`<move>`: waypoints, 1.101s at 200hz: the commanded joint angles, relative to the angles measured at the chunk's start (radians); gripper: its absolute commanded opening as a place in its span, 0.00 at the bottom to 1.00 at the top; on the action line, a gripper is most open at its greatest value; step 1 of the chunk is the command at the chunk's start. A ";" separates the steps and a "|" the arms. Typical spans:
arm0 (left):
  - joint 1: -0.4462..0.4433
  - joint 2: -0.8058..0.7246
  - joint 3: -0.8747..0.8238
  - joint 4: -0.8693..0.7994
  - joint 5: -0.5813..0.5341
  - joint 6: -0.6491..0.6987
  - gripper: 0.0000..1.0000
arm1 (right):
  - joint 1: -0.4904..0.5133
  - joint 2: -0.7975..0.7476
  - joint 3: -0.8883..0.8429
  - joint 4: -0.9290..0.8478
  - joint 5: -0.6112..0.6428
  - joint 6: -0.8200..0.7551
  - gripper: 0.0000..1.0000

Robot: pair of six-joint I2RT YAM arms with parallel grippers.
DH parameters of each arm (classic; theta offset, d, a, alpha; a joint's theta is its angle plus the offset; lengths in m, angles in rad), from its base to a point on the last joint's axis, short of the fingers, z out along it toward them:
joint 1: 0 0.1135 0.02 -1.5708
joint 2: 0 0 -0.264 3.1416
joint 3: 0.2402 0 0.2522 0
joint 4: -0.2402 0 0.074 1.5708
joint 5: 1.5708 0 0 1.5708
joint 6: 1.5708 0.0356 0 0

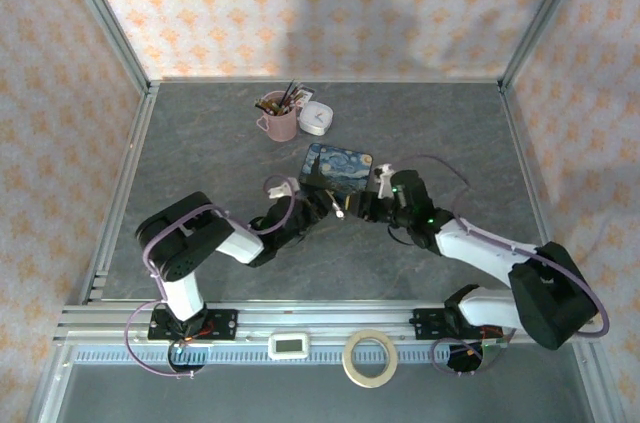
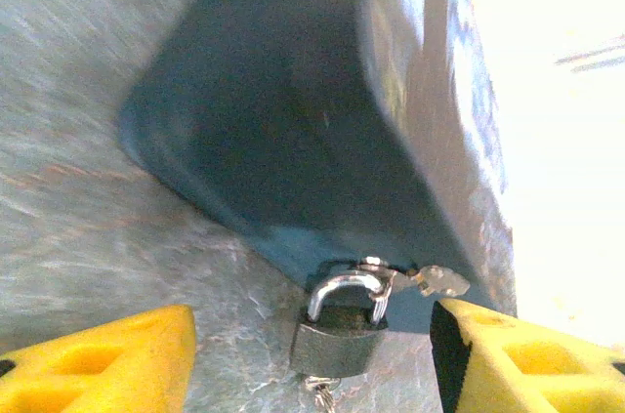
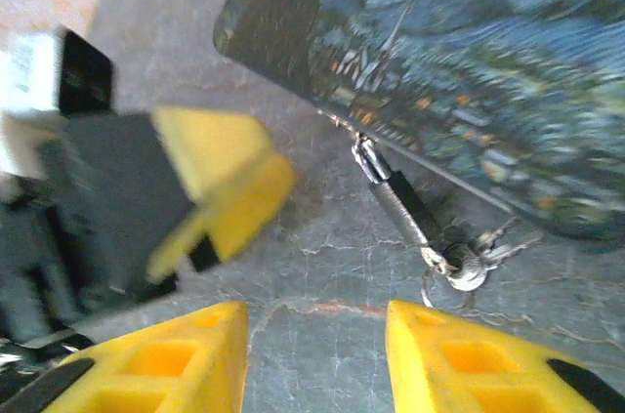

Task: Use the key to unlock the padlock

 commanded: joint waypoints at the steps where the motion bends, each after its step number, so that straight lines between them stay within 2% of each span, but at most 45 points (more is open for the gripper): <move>1: 0.034 -0.097 -0.023 -0.041 -0.004 0.036 0.66 | 0.037 0.079 0.073 -0.082 0.158 -0.049 0.43; 19: 0.055 -0.137 -0.028 -0.070 0.004 0.061 0.67 | 0.052 0.146 0.130 -0.118 0.241 -0.050 0.44; 35: 0.062 -0.134 -0.037 -0.029 0.021 0.065 0.68 | 0.058 0.191 0.159 -0.124 0.290 -0.053 0.45; 84: 0.063 0.017 -0.062 0.248 0.110 -0.006 0.67 | 0.059 0.274 0.194 -0.074 0.327 -0.089 0.45; 129: 0.059 0.135 -0.058 0.414 0.150 -0.076 0.64 | 0.059 0.328 0.190 0.009 0.281 -0.096 0.44; 185: 0.044 0.124 -0.048 0.304 0.122 -0.049 0.64 | 0.052 0.374 0.169 0.138 0.180 -0.064 0.33; 220: 0.042 0.165 -0.049 0.348 0.132 -0.083 0.64 | 0.032 0.374 0.127 0.245 0.069 -0.049 0.34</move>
